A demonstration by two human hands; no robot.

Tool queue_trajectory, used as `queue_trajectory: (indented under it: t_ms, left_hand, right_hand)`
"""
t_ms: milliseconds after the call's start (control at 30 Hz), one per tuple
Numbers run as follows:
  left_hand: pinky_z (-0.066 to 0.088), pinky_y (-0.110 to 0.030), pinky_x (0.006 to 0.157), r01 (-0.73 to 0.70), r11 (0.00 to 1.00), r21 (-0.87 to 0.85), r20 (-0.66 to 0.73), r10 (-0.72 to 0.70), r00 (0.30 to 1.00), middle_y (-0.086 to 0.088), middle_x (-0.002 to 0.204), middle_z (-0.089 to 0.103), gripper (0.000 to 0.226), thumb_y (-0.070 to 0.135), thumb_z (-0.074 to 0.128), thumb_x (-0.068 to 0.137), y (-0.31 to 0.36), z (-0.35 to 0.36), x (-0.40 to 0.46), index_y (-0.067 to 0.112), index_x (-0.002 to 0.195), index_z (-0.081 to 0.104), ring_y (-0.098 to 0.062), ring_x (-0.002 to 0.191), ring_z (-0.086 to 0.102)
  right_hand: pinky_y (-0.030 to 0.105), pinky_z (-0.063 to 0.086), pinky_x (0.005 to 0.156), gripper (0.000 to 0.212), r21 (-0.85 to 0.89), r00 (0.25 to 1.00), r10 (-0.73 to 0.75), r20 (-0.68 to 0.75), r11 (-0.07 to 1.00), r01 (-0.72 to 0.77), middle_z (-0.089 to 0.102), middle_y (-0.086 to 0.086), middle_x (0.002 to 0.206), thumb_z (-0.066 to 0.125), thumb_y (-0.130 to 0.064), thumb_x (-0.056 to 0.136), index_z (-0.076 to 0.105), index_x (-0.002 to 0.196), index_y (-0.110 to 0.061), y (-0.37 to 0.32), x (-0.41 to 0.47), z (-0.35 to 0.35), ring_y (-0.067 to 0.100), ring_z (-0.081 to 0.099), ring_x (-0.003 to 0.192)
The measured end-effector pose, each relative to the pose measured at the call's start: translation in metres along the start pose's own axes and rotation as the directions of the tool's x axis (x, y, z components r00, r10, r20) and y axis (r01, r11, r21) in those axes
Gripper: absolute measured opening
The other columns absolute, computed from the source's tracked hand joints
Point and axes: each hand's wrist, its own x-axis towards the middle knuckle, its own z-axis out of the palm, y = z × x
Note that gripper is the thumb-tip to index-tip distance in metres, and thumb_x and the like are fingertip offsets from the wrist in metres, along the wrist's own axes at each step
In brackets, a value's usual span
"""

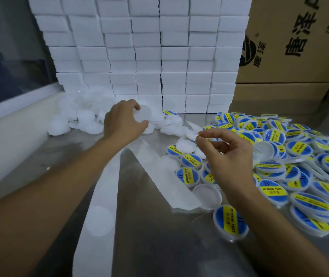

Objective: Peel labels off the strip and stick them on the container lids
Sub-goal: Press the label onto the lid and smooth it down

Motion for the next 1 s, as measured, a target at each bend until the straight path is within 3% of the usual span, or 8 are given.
queue_trajectory:
  t_ms: [133, 233, 400, 600, 667, 700, 800, 1000]
  left_hand:
    - [0.047, -0.038, 0.082, -0.148, 0.982, -0.114, -0.120, 0.134, 0.984, 0.001, 0.108, 0.062, 0.042, 0.030, 0.079, 0.072, 0.021, -0.024, -0.049, 0.019, 0.110, 0.062, -0.026, 0.097, 0.059]
    - [0.048, -0.036, 0.079, -0.249, 0.956, -0.156, -0.205, 0.215, 0.955, 0.000, 0.108, 0.063, 0.045, 0.027, 0.081, 0.070, 0.033, -0.035, -0.088, 0.017, 0.110, 0.062, -0.026, 0.092, 0.062]
    - [0.053, -0.039, 0.074, -0.355, 0.921, -0.160, -0.297, 0.298, 0.907, -0.002, 0.108, 0.064, 0.048, 0.023, 0.081, 0.070, 0.042, -0.038, -0.131, 0.012, 0.113, 0.063, -0.025, 0.090, 0.063]
    - [0.051, -0.024, 0.065, -0.297, 0.907, -0.298, -0.271, 0.218, 0.937, 0.004, 0.111, 0.062, 0.051, 0.021, 0.083, 0.072, 0.040, -0.023, -0.147, 0.017, 0.117, 0.059, -0.014, 0.087, 0.062]
    - [0.055, -0.023, 0.062, -0.097, 0.785, -0.612, -0.120, 0.029, 0.992, 0.007, 0.114, 0.063, 0.054, 0.017, 0.083, 0.073, 0.041, -0.022, -0.148, 0.023, 0.119, 0.055, -0.013, 0.086, 0.066]
    - [0.058, -0.026, 0.063, 0.068, 0.646, -0.760, 0.024, -0.076, 0.997, 0.005, 0.112, 0.065, 0.052, 0.014, 0.082, 0.076, 0.041, -0.023, -0.148, 0.025, 0.119, 0.055, -0.015, 0.085, 0.069]
    - [0.059, -0.033, 0.065, 0.418, 0.230, -0.879, 0.391, -0.157, 0.907, -0.010, 0.096, 0.073, 0.033, 0.005, 0.069, 0.086, 0.036, -0.024, -0.147, 0.015, 0.116, 0.061, -0.024, 0.080, 0.073]
    - [0.058, -0.027, 0.068, 0.539, -0.013, -0.842, 0.536, -0.136, 0.833, -0.018, 0.097, 0.074, 0.020, 0.001, 0.061, 0.088, 0.027, -0.024, -0.145, 0.000, 0.108, 0.065, -0.026, 0.088, 0.074]
  right_hand:
    - [0.030, 0.058, 0.072, 0.008, -0.006, 1.000, 0.010, 0.002, 1.000, -0.010, 0.063, 0.006, 0.113, 0.073, -0.018, 0.084, 0.073, 0.088, -0.024, -0.005, -0.002, 0.000, 0.010, 0.071, 0.080]
    - [0.034, 0.059, 0.069, 0.011, 0.033, 0.999, 0.027, 0.041, 0.999, -0.028, 0.071, 0.001, 0.098, 0.073, -0.022, 0.086, 0.071, 0.095, -0.027, -0.011, -0.007, 0.004, 0.010, 0.071, 0.079]
    - [0.024, 0.057, 0.069, 0.046, 0.143, 0.973, 0.038, 0.226, 0.987, -0.072, 0.074, 0.002, 0.084, 0.079, -0.016, 0.079, 0.057, 0.117, -0.027, -0.017, -0.019, 0.015, 0.015, 0.071, 0.076]
    - [0.022, 0.057, 0.067, 0.043, 0.109, 0.964, 0.056, 0.259, 0.990, -0.087, 0.069, 0.018, 0.074, 0.077, -0.001, 0.079, 0.058, 0.113, -0.020, -0.012, -0.024, 0.021, 0.017, 0.066, 0.064]
    - [0.022, 0.056, 0.065, 0.042, 0.097, 0.967, 0.059, 0.247, 0.992, -0.086, 0.068, 0.022, 0.075, 0.075, 0.000, 0.080, 0.057, 0.113, -0.017, -0.012, -0.022, 0.019, 0.019, 0.066, 0.064]
    - [0.022, 0.056, 0.065, 0.042, 0.094, 0.968, 0.058, 0.245, 0.992, -0.084, 0.068, 0.023, 0.075, 0.075, 0.001, 0.080, 0.057, 0.114, -0.015, -0.012, -0.021, 0.018, 0.021, 0.066, 0.064]
    - [0.023, 0.056, 0.066, 0.041, 0.073, 0.963, 0.062, 0.263, 0.994, -0.084, 0.069, 0.023, 0.077, 0.074, 0.001, 0.081, 0.056, 0.115, -0.013, -0.011, -0.018, 0.016, 0.027, 0.069, 0.069]
    - [0.029, 0.058, 0.070, 0.037, 0.030, 0.948, 0.074, 0.311, 0.996, -0.088, 0.072, 0.017, 0.076, 0.073, -0.001, 0.082, 0.057, 0.114, -0.013, -0.006, -0.019, 0.018, 0.025, 0.071, 0.070]
